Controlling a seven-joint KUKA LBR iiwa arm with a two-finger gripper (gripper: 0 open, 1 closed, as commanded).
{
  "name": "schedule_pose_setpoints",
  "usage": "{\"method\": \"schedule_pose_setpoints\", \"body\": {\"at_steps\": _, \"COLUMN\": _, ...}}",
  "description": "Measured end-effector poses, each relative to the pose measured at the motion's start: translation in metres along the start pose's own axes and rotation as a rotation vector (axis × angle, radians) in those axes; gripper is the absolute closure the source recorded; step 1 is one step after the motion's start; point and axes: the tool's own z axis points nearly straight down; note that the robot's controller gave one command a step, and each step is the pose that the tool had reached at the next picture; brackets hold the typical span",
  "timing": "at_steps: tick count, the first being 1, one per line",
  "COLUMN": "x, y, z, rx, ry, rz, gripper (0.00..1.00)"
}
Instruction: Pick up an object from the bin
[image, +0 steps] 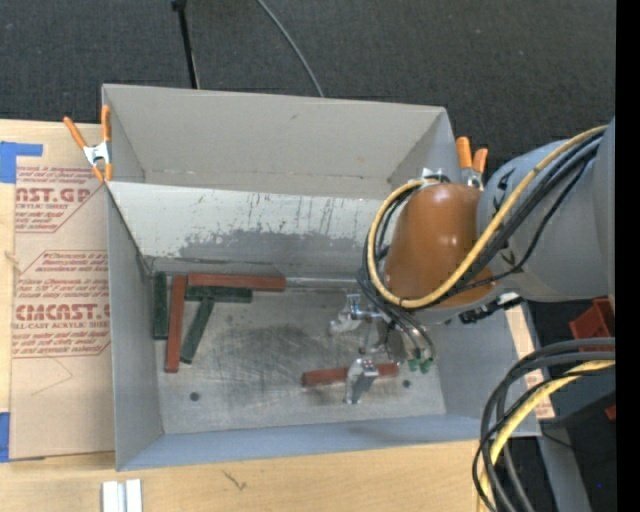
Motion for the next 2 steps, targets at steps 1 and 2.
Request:
{"method": "schedule_pose_setpoints", "body": {"at_steps": 1, "x": -0.005, "y": -0.045, "z": 0.014, "rx": 0.002, "ry": -0.005, "rz": 0.006, "gripper": 0.0}}
{"method": "schedule_pose_setpoints", "body": {"at_steps": 2, "x": -0.006, "y": -0.053, "z": 0.035, "rx": -0.001, "ry": -0.008, "rz": 0.064, "gripper": 0.0}}
